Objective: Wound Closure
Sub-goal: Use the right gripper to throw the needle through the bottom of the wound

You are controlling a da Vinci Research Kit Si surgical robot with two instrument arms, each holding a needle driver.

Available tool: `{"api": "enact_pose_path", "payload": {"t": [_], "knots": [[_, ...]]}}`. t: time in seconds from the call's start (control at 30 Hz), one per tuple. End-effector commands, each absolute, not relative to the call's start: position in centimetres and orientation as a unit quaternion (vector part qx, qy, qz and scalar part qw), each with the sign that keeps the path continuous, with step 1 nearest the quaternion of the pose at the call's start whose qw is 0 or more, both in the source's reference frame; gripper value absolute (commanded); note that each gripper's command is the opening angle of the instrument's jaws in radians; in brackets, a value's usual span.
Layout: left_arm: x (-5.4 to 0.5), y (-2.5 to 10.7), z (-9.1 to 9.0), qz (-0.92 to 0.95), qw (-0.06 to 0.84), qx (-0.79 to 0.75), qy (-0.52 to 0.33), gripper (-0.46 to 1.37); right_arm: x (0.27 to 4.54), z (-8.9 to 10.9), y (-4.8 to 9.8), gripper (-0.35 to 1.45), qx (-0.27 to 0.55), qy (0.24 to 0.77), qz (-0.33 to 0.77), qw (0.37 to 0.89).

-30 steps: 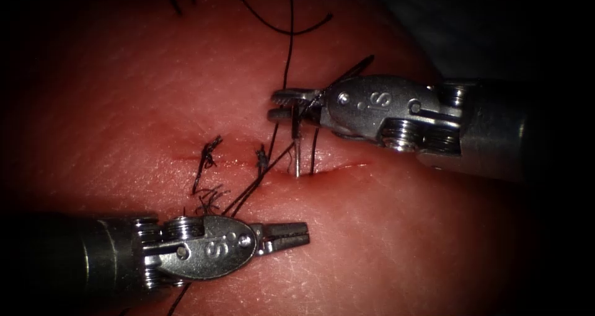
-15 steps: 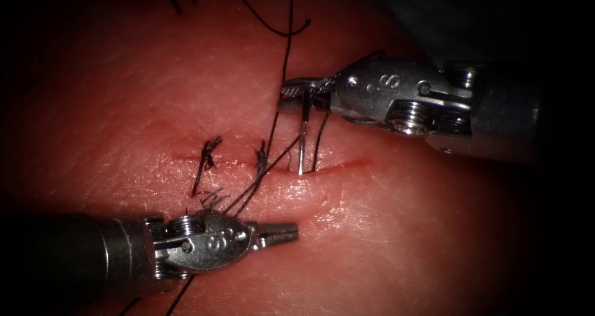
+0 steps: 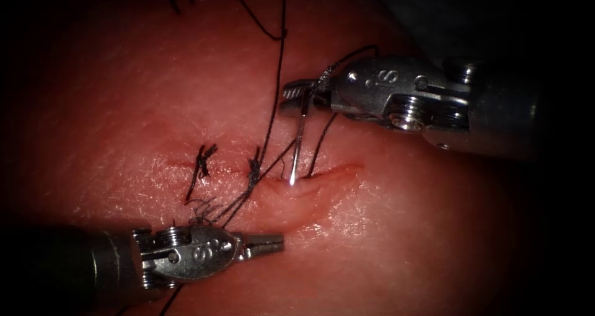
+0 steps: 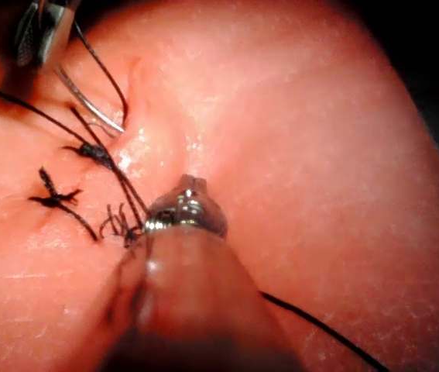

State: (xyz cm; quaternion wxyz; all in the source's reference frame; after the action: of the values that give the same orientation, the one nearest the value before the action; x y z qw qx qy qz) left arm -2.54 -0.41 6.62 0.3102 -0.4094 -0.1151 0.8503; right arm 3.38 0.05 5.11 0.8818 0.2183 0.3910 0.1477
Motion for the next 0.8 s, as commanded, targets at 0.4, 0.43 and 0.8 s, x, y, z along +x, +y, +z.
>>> {"api": "enact_pose_path", "payload": {"t": [0.4,0.43,0.8], "knots": [[-2.61,-0.46,6.36,0.852,0.301,-0.411,-0.121,-0.35,3.08,5.06,-0.18,-0.35,0.046,0.453,0.106,0.884],[-2.61,-0.46,6.37,0.852,0.301,-0.411,-0.121,-0.35,3.08,5.06,-0.19,-0.35,0.043,0.452,0.105,0.885],[-2.60,-0.50,6.39,0.852,0.299,-0.412,-0.121,-0.35,3.09,5.07,-0.15,-0.35,-0.002,0.451,0.086,0.888]]}}
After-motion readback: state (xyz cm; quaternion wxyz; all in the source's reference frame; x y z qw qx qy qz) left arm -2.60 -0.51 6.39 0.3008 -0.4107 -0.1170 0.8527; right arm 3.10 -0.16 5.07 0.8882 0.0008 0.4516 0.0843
